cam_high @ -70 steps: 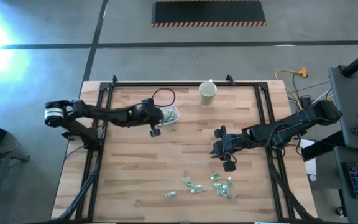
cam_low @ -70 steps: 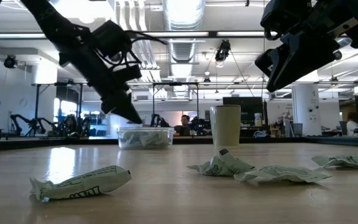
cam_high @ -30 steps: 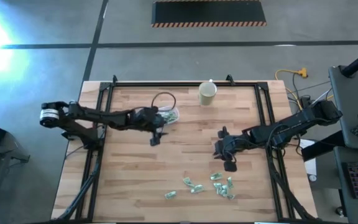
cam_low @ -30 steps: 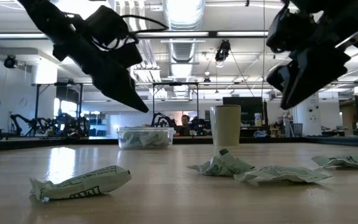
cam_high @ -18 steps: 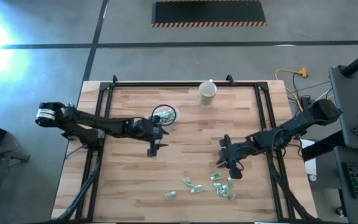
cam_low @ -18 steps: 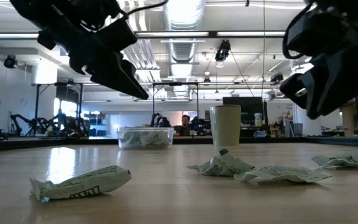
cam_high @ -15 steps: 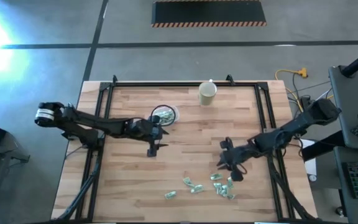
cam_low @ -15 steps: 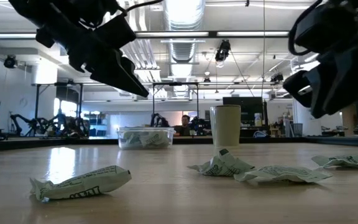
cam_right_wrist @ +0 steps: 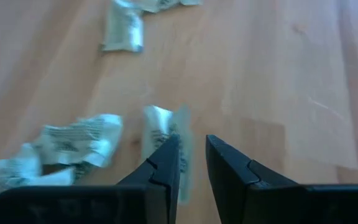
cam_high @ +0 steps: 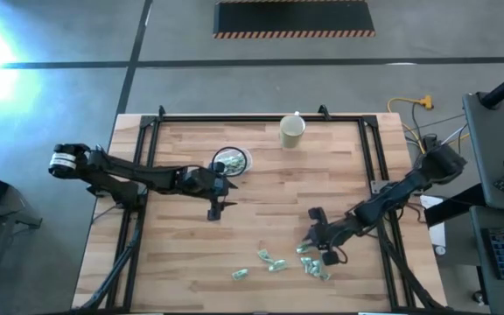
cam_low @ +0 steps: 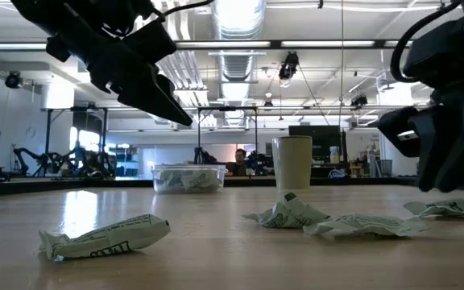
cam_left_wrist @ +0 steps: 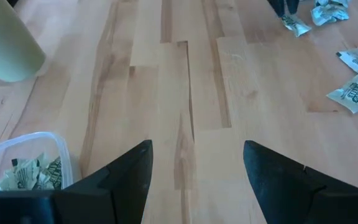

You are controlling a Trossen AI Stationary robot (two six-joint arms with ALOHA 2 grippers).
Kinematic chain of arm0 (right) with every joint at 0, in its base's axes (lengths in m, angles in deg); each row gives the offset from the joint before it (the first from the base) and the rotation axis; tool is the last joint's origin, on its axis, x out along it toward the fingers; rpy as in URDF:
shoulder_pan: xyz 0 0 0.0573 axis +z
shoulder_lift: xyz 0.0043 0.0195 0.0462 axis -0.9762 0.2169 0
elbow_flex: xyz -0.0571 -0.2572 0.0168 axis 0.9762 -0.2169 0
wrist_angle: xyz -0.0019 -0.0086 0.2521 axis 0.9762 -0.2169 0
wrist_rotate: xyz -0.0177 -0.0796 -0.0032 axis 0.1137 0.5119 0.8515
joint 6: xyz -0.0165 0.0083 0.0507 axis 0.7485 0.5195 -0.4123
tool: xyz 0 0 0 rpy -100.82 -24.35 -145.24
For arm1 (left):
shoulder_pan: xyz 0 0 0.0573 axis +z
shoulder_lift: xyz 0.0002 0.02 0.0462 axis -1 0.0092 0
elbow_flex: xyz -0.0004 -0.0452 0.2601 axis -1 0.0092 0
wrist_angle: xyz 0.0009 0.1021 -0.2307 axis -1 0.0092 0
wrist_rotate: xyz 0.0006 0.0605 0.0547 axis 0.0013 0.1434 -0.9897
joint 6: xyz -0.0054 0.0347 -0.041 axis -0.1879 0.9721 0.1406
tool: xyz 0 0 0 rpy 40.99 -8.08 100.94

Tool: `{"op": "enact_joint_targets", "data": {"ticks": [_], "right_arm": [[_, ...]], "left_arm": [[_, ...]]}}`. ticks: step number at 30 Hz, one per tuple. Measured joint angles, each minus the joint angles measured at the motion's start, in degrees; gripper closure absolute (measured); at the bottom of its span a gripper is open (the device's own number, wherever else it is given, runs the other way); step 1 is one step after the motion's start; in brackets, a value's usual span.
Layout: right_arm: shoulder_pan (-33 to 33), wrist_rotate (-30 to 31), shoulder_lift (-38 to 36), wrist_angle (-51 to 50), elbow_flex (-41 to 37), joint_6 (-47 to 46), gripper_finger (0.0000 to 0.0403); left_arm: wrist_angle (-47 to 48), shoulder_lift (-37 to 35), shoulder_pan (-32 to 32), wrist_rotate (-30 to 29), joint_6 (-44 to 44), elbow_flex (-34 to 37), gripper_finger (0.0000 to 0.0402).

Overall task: Pick and place Stevia / Truvia into bins
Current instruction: Put the stevia packet into the transparent container

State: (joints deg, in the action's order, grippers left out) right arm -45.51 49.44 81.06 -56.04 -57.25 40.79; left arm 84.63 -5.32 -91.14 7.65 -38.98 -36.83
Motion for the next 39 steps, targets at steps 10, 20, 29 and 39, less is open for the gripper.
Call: {"op": "enact_joint_targets", "data": {"ticks": [10,20,29,39], "right_arm": [[-0.1,0.9,1.7,-0.1,0.0,-2.3,0.0293],[0.0,0.3,1.7,-0.3,-0.9,-5.0,0.0271],[0.0,0.4,1.7,-1.3,-1.2,-4.7,0.0309],[0.0,1.1,1.7,-2.1,-0.3,2.0,0.0392]], "left_arm": [[0.0,0.0,0.0,0.0,-0.3,0.2,0.0168],[0.0,0.0,0.0,0.0,-0.3,0.3,0.0168],[0.0,0.0,0.0,0.0,-0.4,0.7,0.0168],[0.0,0.0,0.0,0.0,-0.4,0.7,0.0168]]}}
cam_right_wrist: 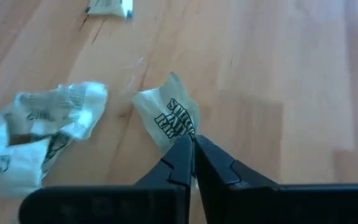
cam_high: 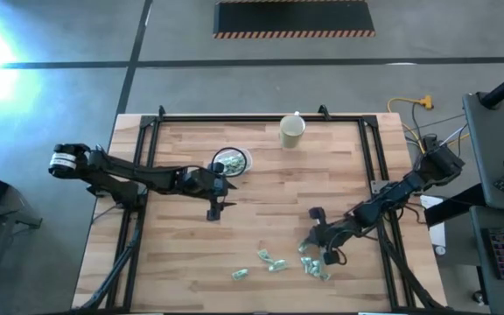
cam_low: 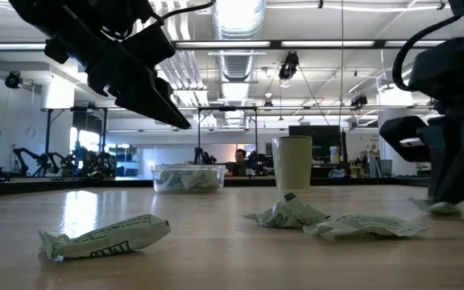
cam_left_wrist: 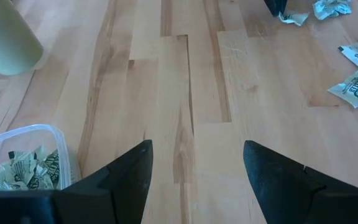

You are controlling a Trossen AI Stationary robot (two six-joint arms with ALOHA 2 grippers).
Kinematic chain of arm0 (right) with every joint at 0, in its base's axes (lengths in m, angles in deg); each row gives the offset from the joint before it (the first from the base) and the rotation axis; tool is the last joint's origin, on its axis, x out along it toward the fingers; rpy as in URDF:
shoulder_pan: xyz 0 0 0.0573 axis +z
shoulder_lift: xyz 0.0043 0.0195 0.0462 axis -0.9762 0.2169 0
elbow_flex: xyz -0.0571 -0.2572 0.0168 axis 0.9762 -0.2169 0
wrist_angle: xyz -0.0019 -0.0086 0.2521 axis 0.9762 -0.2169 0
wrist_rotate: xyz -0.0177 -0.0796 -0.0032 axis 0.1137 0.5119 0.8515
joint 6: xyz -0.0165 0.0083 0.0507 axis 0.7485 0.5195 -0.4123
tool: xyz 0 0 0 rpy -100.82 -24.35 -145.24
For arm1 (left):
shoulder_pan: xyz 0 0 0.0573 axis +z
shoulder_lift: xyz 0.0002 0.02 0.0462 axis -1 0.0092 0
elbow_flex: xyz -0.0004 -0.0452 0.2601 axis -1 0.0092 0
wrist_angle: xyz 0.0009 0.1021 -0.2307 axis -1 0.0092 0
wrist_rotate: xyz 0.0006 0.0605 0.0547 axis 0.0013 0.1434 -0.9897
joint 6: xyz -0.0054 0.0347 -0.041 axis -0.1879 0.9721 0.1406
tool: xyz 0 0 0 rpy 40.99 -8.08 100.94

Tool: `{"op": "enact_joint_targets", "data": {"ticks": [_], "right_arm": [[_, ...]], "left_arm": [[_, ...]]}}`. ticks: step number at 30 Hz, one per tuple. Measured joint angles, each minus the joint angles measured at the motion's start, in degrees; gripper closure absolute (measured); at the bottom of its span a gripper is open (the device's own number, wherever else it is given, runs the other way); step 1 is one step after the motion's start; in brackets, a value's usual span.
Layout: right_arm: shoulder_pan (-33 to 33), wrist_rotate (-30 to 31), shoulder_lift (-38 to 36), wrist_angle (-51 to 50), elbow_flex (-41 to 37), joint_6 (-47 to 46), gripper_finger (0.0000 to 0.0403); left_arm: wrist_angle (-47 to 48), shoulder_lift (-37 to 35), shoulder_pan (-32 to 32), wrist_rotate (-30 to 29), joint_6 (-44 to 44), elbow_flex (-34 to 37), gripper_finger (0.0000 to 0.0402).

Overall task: Pick and place Stevia / Truvia into bins
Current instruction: Put the stevia packet into the transparent container

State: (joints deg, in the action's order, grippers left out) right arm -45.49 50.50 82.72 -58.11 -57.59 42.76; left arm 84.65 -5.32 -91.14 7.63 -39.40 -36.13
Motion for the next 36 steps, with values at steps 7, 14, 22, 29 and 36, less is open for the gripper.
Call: {"op": "enact_joint_targets", "data": {"ticks": [7,14,22,29,36], "right_arm": [[-0.1,6.7,0.0,0.1,4.6,11.0,0.0394],[-2.4,18.1,-0.1,0.2,11.0,22.0,0.0394],[-13.3,20.9,-0.1,0.2,16.7,23.3,0.0394],[-26.1,14.8,-0.1,1.3,18.8,23.3,0.0394],[-36.3,5.3,0.0,6.7,18.4,23.1,0.0394]], "left_arm": [[0.0,0.0,0.0,0.0,0.0,0.0,0.0168],[2.7,-1.9,0.0,0.0,0.0,-0.1,0.0168],[11.4,-6.9,-0.9,-1.0,-2.9,0.0,0.0168],[20.9,-12.9,-3.8,-6.7,-7.5,0.2,0.0168],[22.5,-17.7,-7.3,-8.8,-8.7,0.2,0.0168]]}}
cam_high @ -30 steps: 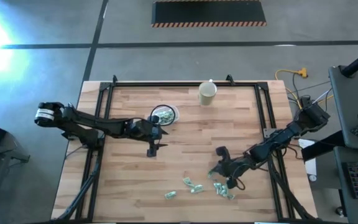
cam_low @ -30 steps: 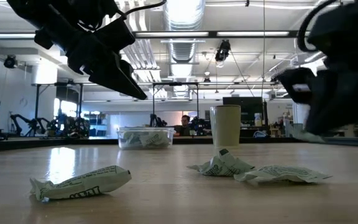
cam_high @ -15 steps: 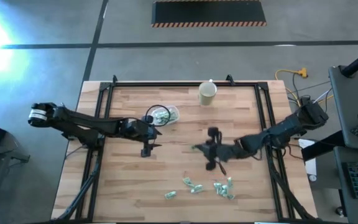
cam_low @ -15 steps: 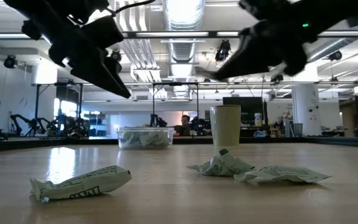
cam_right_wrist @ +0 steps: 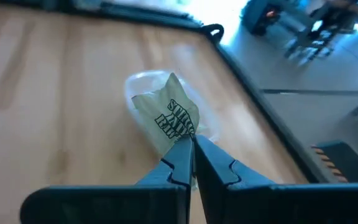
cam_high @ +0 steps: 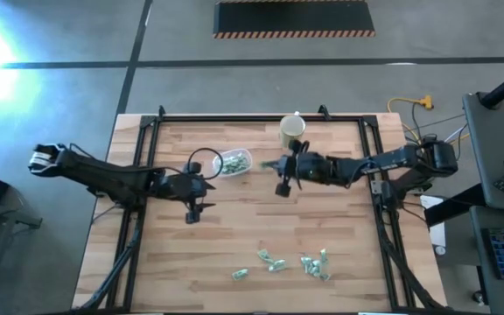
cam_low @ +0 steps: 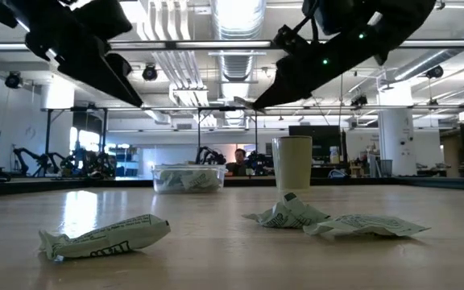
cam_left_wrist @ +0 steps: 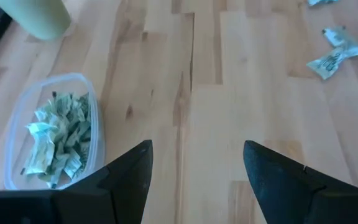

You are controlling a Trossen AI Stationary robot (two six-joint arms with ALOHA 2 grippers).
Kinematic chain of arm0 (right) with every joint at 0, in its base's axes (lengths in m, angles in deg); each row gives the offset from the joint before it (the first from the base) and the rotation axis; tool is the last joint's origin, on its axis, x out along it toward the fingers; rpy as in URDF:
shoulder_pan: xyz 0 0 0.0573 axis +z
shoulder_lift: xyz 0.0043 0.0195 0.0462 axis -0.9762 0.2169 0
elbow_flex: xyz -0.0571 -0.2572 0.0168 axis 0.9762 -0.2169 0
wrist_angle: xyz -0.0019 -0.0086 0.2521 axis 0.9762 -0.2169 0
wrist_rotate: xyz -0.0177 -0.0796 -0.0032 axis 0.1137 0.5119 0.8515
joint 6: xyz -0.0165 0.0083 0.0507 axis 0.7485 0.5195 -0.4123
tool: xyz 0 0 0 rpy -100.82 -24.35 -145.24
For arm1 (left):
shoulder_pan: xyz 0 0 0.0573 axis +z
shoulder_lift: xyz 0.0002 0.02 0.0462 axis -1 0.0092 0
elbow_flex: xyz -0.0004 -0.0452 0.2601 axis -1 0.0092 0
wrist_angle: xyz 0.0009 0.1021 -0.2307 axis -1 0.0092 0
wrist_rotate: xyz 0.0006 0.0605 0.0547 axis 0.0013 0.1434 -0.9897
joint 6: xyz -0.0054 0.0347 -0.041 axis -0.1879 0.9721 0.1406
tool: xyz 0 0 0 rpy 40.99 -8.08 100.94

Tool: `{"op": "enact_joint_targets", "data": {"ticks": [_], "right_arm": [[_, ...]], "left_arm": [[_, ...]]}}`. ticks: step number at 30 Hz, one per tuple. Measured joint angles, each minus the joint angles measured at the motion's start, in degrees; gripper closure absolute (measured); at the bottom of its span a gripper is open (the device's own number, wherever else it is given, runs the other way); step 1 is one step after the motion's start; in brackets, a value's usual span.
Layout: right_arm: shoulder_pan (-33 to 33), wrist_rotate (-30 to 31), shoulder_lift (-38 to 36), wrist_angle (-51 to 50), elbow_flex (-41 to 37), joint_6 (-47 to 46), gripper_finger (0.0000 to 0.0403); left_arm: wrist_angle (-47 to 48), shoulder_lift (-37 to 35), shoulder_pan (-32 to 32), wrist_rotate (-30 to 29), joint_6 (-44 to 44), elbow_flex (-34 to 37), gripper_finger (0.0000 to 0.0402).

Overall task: Pick and place Stevia / Truvia into bins
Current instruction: Put the stevia packet into the transparent container

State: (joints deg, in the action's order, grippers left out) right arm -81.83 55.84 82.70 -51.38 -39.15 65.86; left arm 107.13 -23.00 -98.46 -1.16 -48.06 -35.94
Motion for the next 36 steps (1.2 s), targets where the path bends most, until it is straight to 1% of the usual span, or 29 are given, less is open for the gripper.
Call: {"op": "enact_joint_targets", "data": {"ticks": [3,7,9,13,20,21,24,28,30,32,36], "right_arm": [[-2.5,-1.0,0.0,4.2,0.0,0.0,0.0394],[-4.5,-7.6,2.5,11.6,0.0,-0.2,0.0394],[-4.8,-8.8,4.8,14.9,0.1,-0.2,0.0394],[-6.4,-8.8,10.6,15.0,3.0,-0.4,0.0394],[-9.8,-8.9,21.0,14.1,11.6,-3.4,0.0394],[-10.2,-9.0,22.0,13.8,12.7,-3.8,0.0394],[-11.1,-9.3,25.0,8.9,16.8,-4.5,0.0394],[-12.1,-9.3,28.3,-2.6,22.0,-4.6,0.0394],[-12.4,-9.3,29.5,-6.0,24.1,-5.0,0.0394],[-12.5,-9.3,30.6,-6.5,25.7,-4.7,0.0394],[-12.4,-11.9,31.8,-6.8,26.8,-4.5,0.0394]], "left_arm": [[0.1,-1.3,-1.0,-1.1,0.0,0.0,0.0168],[0.1,-1.9,-2.1,-2.6,0.0,0.0,0.0168],[0.1,-1.9,-2.3,-3.0,0.1,0.0,0.0168],[0.1,-1.3,-2.4,-3.1,0.0,0.0,0.0168],[0.0,-0.5,-2.4,-3.2,-1.0,0.0,0.0168],[0.1,-0.4,-2.4,-3.2,-1.6,0.0,0.0168],[0.0,0.1,-2.8,-3.2,-2.7,0.0,0.0168],[0.0,0.9,-3.6,-3.2,-4.1,0.1,0.0168],[0.0,1.3,-4.0,-3.2,-5.0,0.1,0.0168],[0.0,1.4,-4.3,-3.2,-6.0,0.1,0.0168],[0.0,1.6,-4.8,-3.2,-6.5,0.1,0.0168]]}}
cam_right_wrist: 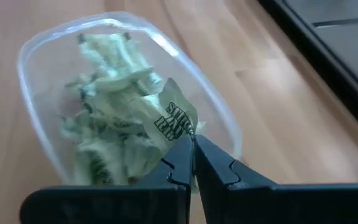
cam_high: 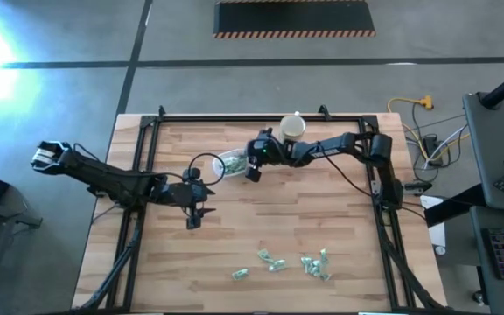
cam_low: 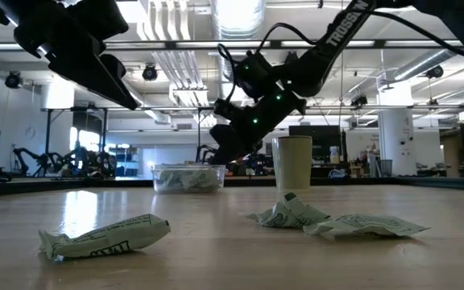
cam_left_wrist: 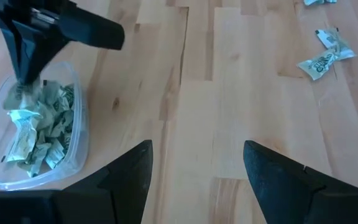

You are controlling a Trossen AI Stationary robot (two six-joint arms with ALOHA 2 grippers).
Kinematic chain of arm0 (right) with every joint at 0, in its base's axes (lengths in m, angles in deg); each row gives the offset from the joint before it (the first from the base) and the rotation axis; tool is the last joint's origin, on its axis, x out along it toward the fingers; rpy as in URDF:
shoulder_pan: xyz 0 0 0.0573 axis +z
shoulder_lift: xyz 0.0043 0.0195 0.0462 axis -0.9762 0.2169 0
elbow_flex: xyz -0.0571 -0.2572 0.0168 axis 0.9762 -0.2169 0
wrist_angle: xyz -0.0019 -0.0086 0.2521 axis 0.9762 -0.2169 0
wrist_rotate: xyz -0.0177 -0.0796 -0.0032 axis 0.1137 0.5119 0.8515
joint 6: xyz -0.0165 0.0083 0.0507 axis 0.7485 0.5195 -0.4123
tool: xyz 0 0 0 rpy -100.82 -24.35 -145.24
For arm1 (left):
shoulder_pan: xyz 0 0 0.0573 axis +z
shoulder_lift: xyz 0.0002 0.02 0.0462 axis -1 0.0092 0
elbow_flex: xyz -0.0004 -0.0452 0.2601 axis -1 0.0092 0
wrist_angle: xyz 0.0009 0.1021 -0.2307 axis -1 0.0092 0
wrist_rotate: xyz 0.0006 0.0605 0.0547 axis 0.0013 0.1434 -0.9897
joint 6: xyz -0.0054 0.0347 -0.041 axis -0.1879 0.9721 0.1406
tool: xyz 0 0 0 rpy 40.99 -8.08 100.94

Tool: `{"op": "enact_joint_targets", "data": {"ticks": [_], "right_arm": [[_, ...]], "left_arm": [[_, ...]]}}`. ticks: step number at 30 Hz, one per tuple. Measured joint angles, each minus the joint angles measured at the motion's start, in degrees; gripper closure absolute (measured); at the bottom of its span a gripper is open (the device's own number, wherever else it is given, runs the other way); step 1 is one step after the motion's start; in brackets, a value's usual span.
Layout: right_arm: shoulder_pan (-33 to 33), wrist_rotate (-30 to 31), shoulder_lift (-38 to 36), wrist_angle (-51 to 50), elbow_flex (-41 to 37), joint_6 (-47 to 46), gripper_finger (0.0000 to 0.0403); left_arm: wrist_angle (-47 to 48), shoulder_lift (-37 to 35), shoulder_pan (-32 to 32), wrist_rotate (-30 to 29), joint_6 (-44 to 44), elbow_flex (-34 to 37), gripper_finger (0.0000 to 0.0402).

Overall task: Pick and place Stevia / Truvia into bins
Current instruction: Put the stevia packet into the transparent container

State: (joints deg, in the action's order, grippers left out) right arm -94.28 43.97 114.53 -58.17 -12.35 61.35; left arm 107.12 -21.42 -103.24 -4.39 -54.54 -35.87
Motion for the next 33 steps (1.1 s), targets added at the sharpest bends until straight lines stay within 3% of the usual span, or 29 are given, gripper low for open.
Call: {"op": "enact_joint_targets", "data": {"ticks": [9,13,26,33], "right_arm": [[0.0,-0.5,-1.0,-1.5,-0.3,0.4,0.0394],[0.2,-4.1,-1.0,-1.5,-0.4,3.1,0.0388],[0.7,-4.8,-2.1,-1.7,-0.5,4.9,0.0262],[2.4,-4.8,-9.8,-10.1,-0.6,4.9,0.0227]], "left_arm": [[0.0,0.0,-0.3,-0.3,-1.0,0.0,0.0168],[0.0,0.0,-0.3,-0.4,-1.0,0.0,0.0168],[0.0,0.0,-0.3,-0.4,-1.0,0.0,0.0168],[-1.7,0.0,-0.4,-0.9,-1.3,0.6,0.0168]]}}
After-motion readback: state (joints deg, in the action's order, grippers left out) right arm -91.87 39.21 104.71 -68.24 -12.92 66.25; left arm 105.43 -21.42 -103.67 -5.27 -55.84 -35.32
